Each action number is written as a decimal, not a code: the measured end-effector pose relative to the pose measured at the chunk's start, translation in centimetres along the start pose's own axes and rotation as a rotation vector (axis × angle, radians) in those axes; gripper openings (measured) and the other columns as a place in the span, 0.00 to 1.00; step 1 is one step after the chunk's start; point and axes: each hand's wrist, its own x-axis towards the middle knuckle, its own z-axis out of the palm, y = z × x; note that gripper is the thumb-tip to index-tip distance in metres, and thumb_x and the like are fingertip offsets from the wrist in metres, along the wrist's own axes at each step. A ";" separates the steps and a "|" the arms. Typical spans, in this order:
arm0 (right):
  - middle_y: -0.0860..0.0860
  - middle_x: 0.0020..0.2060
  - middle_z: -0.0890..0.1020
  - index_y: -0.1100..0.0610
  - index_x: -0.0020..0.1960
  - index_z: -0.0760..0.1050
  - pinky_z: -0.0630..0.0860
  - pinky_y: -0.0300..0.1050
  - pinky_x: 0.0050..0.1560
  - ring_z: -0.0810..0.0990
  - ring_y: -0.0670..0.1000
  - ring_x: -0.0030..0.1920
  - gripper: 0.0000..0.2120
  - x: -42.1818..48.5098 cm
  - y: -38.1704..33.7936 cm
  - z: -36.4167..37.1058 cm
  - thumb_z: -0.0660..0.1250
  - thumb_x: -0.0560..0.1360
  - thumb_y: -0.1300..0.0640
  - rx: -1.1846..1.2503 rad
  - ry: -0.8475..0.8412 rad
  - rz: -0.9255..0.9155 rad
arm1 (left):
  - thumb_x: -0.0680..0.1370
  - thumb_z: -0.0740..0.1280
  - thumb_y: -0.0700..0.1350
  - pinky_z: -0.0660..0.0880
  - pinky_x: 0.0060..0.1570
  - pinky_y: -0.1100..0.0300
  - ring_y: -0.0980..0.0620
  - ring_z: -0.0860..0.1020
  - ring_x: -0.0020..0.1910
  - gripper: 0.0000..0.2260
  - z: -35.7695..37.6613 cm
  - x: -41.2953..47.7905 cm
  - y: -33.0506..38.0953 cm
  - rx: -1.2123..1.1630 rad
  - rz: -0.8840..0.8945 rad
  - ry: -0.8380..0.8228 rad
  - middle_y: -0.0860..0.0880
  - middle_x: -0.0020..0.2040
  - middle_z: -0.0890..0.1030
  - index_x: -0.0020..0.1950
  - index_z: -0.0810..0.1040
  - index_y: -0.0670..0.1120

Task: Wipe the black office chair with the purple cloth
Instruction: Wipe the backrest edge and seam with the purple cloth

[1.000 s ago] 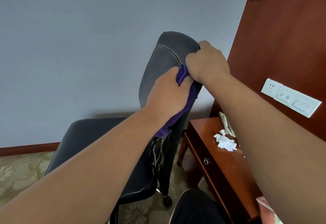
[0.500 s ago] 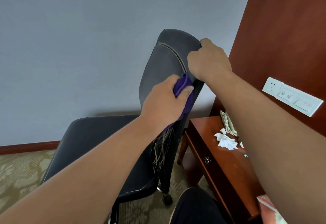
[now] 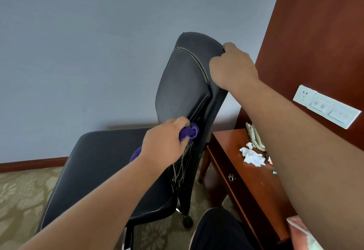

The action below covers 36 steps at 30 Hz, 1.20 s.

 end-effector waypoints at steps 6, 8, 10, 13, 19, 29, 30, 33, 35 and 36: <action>0.53 0.50 0.77 0.56 0.67 0.67 0.73 0.49 0.43 0.76 0.57 0.48 0.22 -0.3 -0.3 -0.1 0.55 0.73 0.57 -0.011 -0.011 -0.006 | 0.81 0.63 0.53 0.78 0.43 0.55 0.52 0.80 0.48 0.14 1.1 -2.2 -1.7 0.066 -0.006 -0.008 0.56 0.54 0.81 0.68 0.75 0.58; 0.53 0.50 0.77 0.56 0.67 0.67 0.74 0.49 0.45 0.77 0.57 0.49 0.22 -0.3 -0.4 -0.1 0.55 0.73 0.57 -0.006 -0.009 -0.004 | 0.81 0.64 0.52 0.78 0.42 0.55 0.52 0.80 0.46 0.14 0.7 -2.4 -1.5 0.044 -0.005 0.019 0.56 0.51 0.81 0.67 0.76 0.58; 0.53 0.50 0.77 0.55 0.67 0.67 0.74 0.49 0.44 0.77 0.57 0.48 0.22 -0.3 -0.4 -0.1 0.55 0.73 0.57 -0.008 -0.005 0.000 | 0.81 0.64 0.51 0.75 0.38 0.57 0.52 0.79 0.42 0.14 0.1 -1.9 -0.8 0.025 0.023 0.072 0.55 0.50 0.80 0.67 0.77 0.57; 0.53 0.51 0.77 0.56 0.69 0.66 0.73 0.50 0.45 0.77 0.57 0.50 0.24 -0.2 -0.4 0.1 0.55 0.74 0.57 -0.009 -0.005 -0.002 | 0.79 0.68 0.49 0.75 0.34 0.56 0.49 0.79 0.40 0.14 -0.8 -0.2 0.7 -0.027 0.099 0.181 0.53 0.50 0.80 0.65 0.78 0.54; 0.53 0.50 0.77 0.56 0.68 0.67 0.70 0.48 0.43 0.76 0.57 0.48 0.23 -0.1 0.0 0.0 0.55 0.74 0.57 -0.005 -0.004 -0.003 | 0.79 0.68 0.48 0.66 0.31 0.58 0.49 0.79 0.40 0.12 0.2 1.3 1.0 0.045 0.177 0.198 0.53 0.51 0.80 0.62 0.76 0.52; 0.52 0.50 0.77 0.56 0.65 0.68 0.69 0.47 0.40 0.76 0.56 0.48 0.21 -0.2 0.0 0.1 0.55 0.73 0.57 0.028 -0.004 -0.012 | 0.79 0.68 0.50 0.77 0.35 0.56 0.54 0.79 0.39 0.07 3.2 -3.1 -1.8 -0.025 -0.053 0.048 0.57 0.50 0.80 0.54 0.73 0.53; 0.52 0.50 0.77 0.56 0.65 0.68 0.68 0.46 0.39 0.76 0.56 0.47 0.21 -0.2 -0.1 0.1 0.56 0.73 0.57 0.035 -0.005 -0.012 | 0.80 0.67 0.50 0.77 0.37 0.56 0.55 0.78 0.38 0.07 3.1 -3.1 -1.7 -0.046 -0.087 0.032 0.58 0.50 0.79 0.55 0.72 0.53; 0.51 0.50 0.78 0.55 0.66 0.68 0.68 0.46 0.37 0.76 0.54 0.47 0.22 -0.2 -0.2 0.1 0.56 0.72 0.57 0.061 -0.009 -0.002 | 0.81 0.66 0.53 0.77 0.39 0.57 0.56 0.78 0.37 0.07 2.2 -2.4 -1.0 -0.132 -0.166 0.013 0.58 0.45 0.79 0.55 0.71 0.54; 0.51 0.50 0.78 0.55 0.65 0.68 0.68 0.45 0.37 0.76 0.54 0.46 0.22 -0.1 -0.1 0.0 0.56 0.71 0.57 0.083 -0.006 0.001 | 0.81 0.66 0.56 0.77 0.39 0.56 0.56 0.78 0.36 0.08 1.2 -1.8 -0.5 -0.209 -0.199 0.050 0.57 0.41 0.79 0.53 0.71 0.54; 0.51 0.49 0.78 0.55 0.65 0.68 0.68 0.45 0.36 0.76 0.53 0.45 0.22 -0.1 0.0 0.0 0.56 0.71 0.57 0.093 -0.002 0.000 | 0.81 0.66 0.57 0.77 0.38 0.57 0.56 0.78 0.36 0.09 0.7 -1.3 -0.1 -0.246 -0.205 0.081 0.56 0.40 0.80 0.52 0.71 0.54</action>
